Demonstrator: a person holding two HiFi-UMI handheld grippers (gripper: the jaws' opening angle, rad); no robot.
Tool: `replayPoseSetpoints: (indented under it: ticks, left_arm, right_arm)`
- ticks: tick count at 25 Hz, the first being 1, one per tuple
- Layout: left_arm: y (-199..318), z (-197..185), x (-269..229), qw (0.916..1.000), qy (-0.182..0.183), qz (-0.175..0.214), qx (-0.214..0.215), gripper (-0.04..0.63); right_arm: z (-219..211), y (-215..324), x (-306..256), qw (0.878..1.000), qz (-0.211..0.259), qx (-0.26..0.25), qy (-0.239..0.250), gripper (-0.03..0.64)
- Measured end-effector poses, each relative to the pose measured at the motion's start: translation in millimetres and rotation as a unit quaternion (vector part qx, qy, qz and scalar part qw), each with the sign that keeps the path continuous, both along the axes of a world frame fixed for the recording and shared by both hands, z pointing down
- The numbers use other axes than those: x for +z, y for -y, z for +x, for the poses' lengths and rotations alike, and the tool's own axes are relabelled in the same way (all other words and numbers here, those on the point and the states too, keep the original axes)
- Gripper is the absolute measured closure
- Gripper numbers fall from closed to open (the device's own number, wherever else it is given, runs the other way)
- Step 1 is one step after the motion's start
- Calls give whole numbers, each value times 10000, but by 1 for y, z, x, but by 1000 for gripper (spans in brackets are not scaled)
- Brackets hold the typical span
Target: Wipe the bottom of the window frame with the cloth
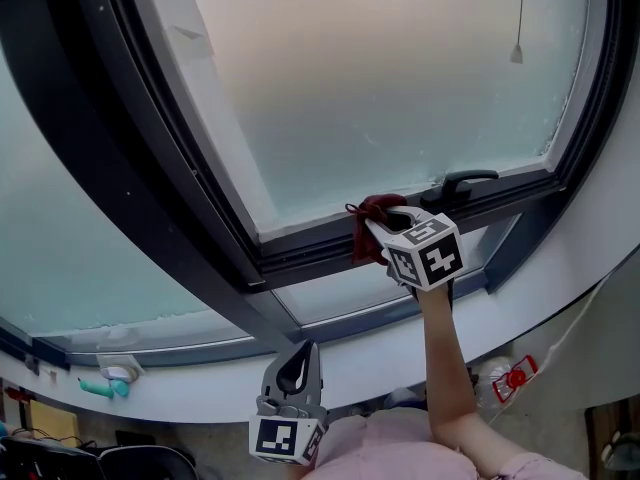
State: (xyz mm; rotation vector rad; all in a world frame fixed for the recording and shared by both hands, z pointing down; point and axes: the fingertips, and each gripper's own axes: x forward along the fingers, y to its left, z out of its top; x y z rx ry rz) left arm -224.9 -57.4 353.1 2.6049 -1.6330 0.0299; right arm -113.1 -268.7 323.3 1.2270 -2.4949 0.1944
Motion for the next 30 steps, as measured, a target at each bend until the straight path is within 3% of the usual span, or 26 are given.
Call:
replayPoseSetpoints:
  ticks: [10, 20, 30]
  left_arm:
    - [-3, -9, 3, 10000, 41, -11, 5, 598]
    - [0, -2, -1, 9999, 73, -18, -134, 598]
    - [-5, 42, -7, 9998, 126, -50, -164, 598]
  right_arm:
    - [20, 5, 0, 9996, 40, 280, 17, 540]
    - [28, 7, 0, 9999, -5, 138, 11, 540]
    - [53, 11, -1, 9999, 94, 91, -90, 540]
